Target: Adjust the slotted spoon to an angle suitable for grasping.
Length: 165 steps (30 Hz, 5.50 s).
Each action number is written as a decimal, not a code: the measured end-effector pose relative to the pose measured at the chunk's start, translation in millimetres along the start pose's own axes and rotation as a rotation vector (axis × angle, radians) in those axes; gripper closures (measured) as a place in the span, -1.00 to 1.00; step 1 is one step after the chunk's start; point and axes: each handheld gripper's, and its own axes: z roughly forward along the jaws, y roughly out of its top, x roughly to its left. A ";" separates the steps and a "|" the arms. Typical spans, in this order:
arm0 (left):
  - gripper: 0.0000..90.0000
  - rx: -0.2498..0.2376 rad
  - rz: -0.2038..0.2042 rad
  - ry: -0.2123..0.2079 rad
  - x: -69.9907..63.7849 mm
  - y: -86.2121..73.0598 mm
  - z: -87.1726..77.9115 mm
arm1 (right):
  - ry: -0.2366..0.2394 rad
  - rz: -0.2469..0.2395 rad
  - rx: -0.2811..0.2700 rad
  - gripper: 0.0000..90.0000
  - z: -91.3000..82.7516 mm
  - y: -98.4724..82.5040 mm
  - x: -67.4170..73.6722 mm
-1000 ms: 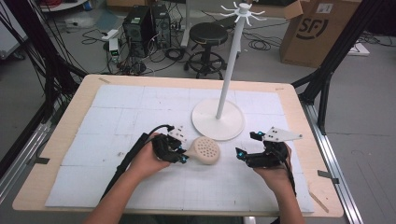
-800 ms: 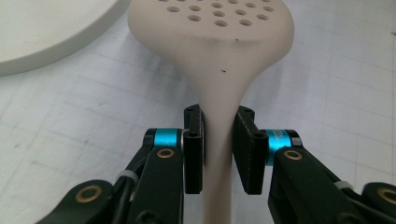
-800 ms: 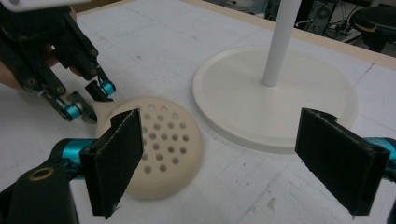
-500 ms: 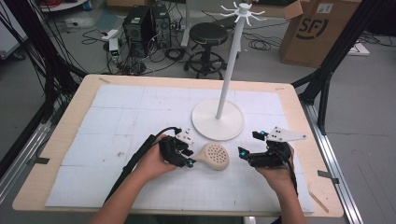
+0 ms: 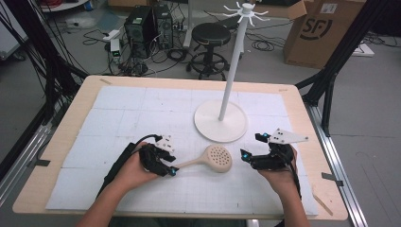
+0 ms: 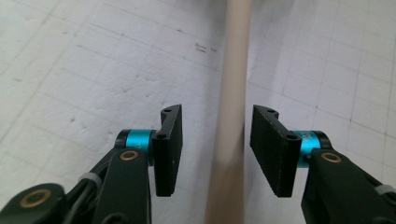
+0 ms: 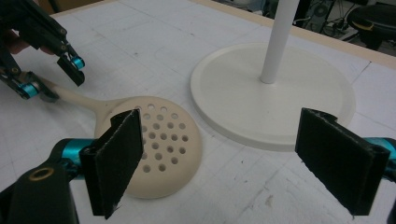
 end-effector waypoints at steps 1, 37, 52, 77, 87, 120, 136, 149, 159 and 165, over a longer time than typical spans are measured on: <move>0.34 0.007 0.012 -0.002 -0.5 0.8 2.7 | 0.001 -0.001 -0.001 -0.69 0.1 0.1 0.0; 0.18 -0.032 0.076 -0.033 -11.3 55.9 48.1 | 0.001 0.007 -0.032 -0.68 -6.8 0.6 -4.7; 0.52 -0.021 0.105 -0.005 -13.9 14.2 24.8 | -0.001 0.010 -0.016 -0.68 -5.0 -0.5 -3.6; 0.05 -0.099 0.053 -0.024 -4.4 39.5 32.7 | 0.005 0.007 -0.010 -0.68 -3.2 -0.7 -3.7; -0.24 -0.218 0.004 0.007 0.6 0.5 -19.1 | -0.003 0.014 -0.006 -0.68 -5.6 -3.2 -4.3; -0.96 -0.424 -0.170 0.174 43.9 -81.3 -117.0 | 0.126 -0.132 0.169 -0.68 52.2 13.5 35.6; -0.96 -0.435 -0.161 0.172 43.2 -81.9 -117.8 | 0.212 -0.203 0.349 -0.65 93.9 25.3 51.8; -0.96 -0.406 -0.150 0.179 42.0 -79.5 -113.0 | 0.242 -0.282 0.556 -0.36 113.9 20.1 60.6; -0.96 -0.390 -0.144 0.175 41.4 -78.0 -108.8 | 0.280 -0.359 0.644 -0.10 122.6 24.4 65.8; -0.96 -0.386 -0.143 0.176 42.0 -78.0 -108.0 | 0.303 -0.439 0.717 0.04 128.7 36.5 67.6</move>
